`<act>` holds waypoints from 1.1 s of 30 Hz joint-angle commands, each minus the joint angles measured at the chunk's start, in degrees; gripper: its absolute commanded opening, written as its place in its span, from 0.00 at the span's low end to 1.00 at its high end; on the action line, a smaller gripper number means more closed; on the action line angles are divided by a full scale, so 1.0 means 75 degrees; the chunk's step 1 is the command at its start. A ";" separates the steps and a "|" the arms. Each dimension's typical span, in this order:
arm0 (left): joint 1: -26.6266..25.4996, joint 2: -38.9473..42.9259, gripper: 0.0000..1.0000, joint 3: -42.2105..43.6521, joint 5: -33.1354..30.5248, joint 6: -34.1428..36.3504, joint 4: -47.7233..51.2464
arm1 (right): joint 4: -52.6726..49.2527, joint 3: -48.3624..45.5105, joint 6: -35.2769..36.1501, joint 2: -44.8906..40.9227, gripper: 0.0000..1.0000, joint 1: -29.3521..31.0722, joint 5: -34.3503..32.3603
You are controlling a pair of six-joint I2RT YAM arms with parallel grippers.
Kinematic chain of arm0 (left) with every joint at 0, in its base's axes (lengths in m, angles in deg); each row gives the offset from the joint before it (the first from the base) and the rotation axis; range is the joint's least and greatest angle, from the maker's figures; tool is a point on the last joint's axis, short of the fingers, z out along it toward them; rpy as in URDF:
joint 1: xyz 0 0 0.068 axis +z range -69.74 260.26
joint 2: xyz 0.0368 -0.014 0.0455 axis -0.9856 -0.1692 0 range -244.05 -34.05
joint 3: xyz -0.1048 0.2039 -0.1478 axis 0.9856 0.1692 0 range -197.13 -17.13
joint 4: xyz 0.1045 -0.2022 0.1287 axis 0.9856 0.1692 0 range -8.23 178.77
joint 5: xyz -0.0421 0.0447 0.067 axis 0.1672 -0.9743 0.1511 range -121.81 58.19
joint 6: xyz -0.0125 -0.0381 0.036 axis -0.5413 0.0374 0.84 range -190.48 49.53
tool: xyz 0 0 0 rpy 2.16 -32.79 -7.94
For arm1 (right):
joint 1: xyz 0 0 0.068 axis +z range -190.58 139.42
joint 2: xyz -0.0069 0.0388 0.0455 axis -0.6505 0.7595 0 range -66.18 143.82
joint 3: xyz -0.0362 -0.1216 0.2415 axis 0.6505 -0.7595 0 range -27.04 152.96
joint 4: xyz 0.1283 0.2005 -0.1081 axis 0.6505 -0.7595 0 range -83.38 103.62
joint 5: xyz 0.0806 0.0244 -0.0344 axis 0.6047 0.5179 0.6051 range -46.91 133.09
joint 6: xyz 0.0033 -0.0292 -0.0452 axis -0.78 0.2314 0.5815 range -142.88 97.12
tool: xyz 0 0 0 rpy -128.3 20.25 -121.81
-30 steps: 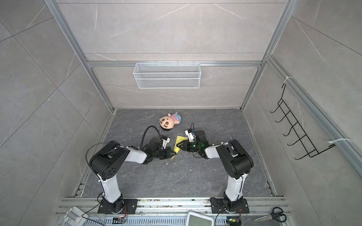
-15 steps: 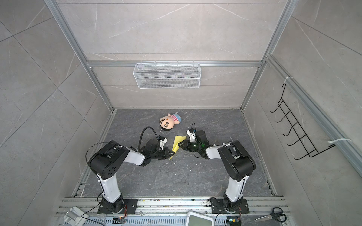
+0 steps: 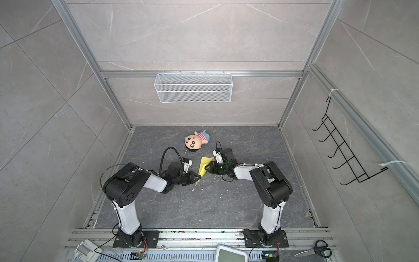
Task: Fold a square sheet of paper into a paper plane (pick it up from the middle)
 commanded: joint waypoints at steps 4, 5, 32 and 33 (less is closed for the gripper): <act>0.0138 -0.0244 0.10 0.0181 -0.0062 -0.0162 -0.0375 | -0.0945 0.0461 0.0527 0.0432 0.47 0.0190 -0.0202; 0.0146 -0.0272 0.10 0.0181 -0.0054 -0.0168 -0.0394 | -0.1045 0.0514 0.0556 0.0479 0.48 0.0204 -0.0257; 0.0220 -0.0089 0.22 -0.0017 0.0046 0.0097 0.0039 | -0.3027 0.1443 0.0288 0.1165 0.54 0.0671 -0.1813; 0.0214 -0.0044 0.23 -0.0047 0.0037 0.0125 0.0101 | -0.3098 0.1469 0.0251 0.1185 0.54 0.0671 -0.1860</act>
